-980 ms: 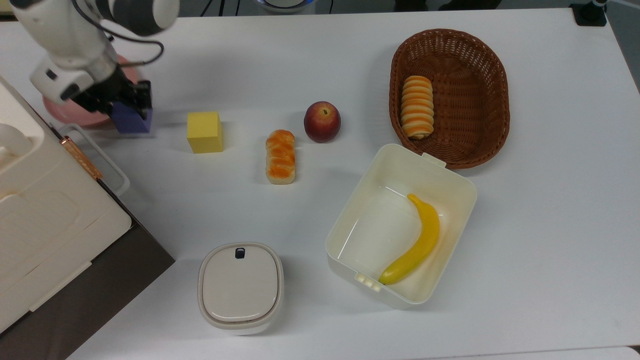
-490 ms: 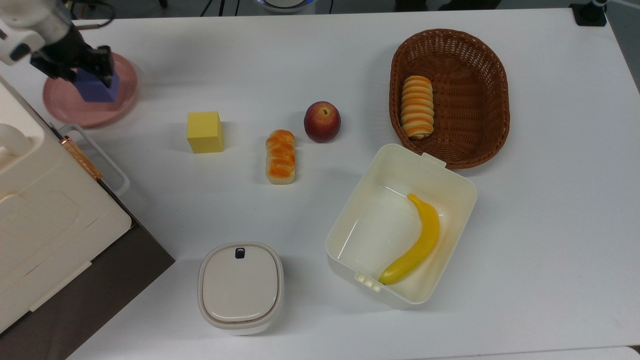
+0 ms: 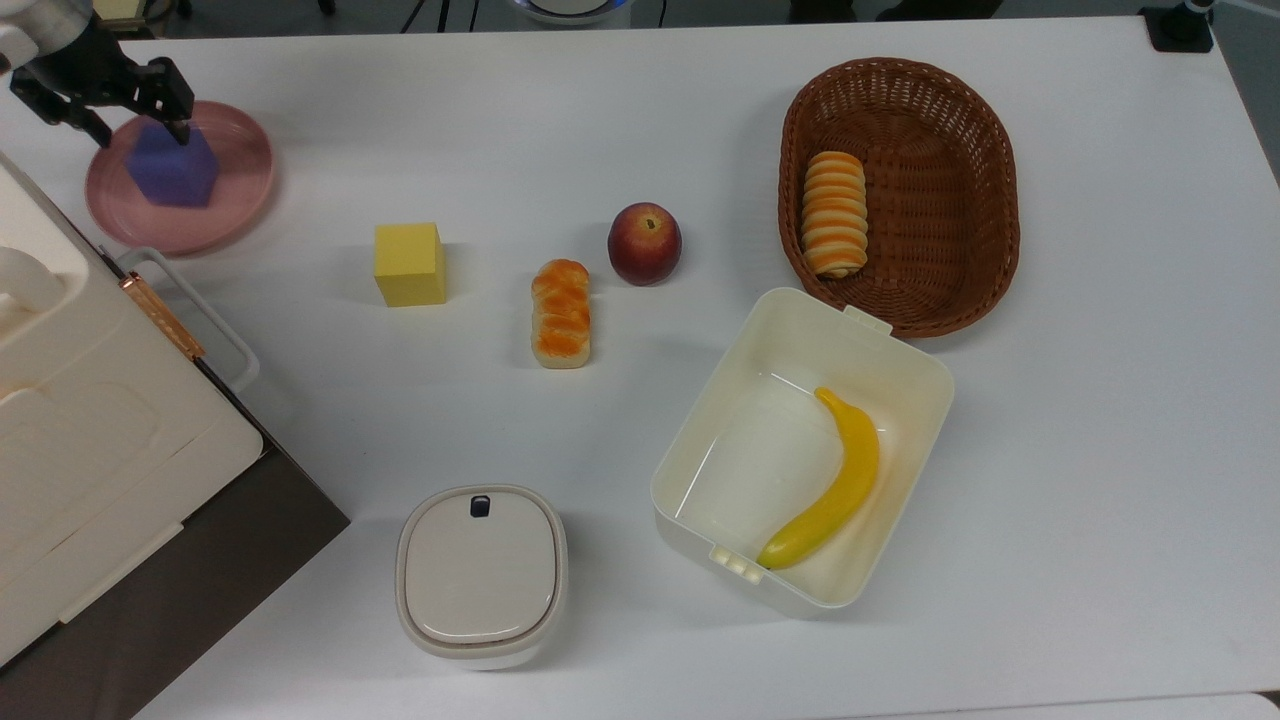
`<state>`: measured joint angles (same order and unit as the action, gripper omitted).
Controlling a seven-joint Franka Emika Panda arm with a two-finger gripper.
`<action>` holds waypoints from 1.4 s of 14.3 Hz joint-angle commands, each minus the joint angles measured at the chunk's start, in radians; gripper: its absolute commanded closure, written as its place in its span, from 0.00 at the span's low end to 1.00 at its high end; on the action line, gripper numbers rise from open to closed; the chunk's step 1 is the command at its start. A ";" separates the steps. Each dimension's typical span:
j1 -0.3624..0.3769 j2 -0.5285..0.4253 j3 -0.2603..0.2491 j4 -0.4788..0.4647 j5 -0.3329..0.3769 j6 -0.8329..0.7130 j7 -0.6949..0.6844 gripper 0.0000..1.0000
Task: Put the purple cube on a plate
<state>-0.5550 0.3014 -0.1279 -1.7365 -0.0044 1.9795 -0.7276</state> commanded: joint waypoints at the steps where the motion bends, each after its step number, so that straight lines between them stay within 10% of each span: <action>1: 0.007 -0.030 -0.001 0.012 -0.008 -0.010 -0.001 0.00; 4: 0.029 -0.065 0.017 0.018 -0.003 -0.039 0.042 0.00; 14: 0.509 -0.146 0.014 0.107 -0.011 -0.185 0.664 0.00; 20: 0.647 -0.237 0.020 0.180 -0.049 -0.338 0.814 0.00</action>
<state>0.0435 0.1257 -0.0931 -1.5580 -0.0418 1.7203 0.0559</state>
